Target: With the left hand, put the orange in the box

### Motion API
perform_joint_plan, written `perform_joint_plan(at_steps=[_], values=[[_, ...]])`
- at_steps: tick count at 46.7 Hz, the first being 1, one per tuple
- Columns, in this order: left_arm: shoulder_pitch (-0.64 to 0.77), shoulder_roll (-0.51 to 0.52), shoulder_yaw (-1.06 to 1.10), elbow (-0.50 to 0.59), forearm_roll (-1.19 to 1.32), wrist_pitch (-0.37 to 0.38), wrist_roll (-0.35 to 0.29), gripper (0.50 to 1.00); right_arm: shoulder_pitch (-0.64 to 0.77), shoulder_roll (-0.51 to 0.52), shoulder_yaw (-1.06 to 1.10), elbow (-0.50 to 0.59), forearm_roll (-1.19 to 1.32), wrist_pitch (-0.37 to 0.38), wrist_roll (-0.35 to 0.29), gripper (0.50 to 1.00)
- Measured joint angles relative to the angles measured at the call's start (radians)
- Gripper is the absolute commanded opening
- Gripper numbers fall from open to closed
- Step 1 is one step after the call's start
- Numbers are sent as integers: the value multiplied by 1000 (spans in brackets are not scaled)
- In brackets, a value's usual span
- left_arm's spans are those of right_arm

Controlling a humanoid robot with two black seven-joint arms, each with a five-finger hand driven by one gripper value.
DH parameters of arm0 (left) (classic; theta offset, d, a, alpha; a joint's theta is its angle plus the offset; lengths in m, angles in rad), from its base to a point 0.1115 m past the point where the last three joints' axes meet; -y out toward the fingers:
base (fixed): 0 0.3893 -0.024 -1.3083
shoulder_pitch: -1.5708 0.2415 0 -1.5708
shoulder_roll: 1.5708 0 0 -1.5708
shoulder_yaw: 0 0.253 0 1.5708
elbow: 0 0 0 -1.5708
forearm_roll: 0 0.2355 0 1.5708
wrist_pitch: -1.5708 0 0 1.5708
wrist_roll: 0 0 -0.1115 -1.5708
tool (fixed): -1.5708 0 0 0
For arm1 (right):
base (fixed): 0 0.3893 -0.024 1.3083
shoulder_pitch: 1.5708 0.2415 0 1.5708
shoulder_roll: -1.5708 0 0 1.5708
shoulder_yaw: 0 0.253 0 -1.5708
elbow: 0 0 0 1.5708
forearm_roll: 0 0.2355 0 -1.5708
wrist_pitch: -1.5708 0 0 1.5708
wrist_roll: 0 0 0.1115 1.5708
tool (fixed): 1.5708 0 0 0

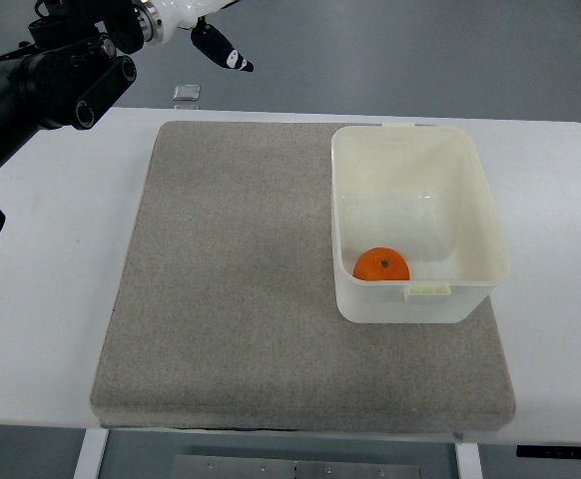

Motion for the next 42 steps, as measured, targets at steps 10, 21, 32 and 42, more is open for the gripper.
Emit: perform_joint_plan(at_steps=[10,21,32,42], values=[[31,-1,4,79,-82,-11,217,915,0,0,0,0,0,0,0,926],[73,-34,-16,185,-195,-18,406,902,0,0,0,0,0,0,0,926],[119,-32,-24,192,-691,-102,406,870,0,0,0,0,0,0,0,926],[172,-40,-43,186,-843,-107,290,874,0,0,0,0,0,0,0,926]])
